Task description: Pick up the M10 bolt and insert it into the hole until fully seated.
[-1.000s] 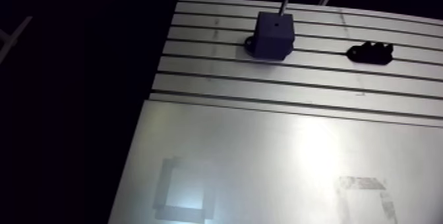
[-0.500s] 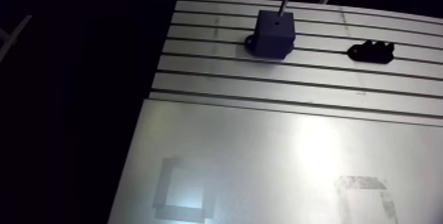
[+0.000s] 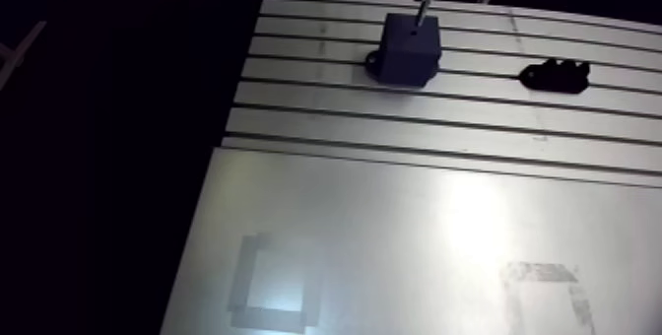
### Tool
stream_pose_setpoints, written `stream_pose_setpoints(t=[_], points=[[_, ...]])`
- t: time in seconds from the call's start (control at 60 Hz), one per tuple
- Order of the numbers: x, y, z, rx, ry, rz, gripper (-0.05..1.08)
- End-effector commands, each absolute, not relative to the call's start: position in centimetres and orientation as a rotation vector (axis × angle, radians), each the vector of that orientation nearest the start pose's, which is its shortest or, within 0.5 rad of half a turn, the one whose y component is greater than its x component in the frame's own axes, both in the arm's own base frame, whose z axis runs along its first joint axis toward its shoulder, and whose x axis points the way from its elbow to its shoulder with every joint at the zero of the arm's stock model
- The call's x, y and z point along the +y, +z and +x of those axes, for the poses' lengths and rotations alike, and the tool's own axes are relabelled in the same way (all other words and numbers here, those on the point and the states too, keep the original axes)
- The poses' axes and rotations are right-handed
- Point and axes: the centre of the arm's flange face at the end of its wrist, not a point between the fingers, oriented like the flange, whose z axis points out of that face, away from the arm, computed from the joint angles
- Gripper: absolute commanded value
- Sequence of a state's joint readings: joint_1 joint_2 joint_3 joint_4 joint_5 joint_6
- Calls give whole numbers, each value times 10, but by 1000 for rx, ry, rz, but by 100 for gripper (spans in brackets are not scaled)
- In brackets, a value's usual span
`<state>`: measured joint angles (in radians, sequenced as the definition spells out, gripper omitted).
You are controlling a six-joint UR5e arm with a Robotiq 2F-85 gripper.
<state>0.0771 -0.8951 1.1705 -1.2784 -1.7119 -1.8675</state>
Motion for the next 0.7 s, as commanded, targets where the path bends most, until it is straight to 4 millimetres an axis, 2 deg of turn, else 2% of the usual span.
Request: stream_pose_setpoints(t=[0.017, 0.7], points=[[-172, 248, -661, 2498, 96, -528, 108], [-170, 243, -661, 2497, 99, -526, 108]])
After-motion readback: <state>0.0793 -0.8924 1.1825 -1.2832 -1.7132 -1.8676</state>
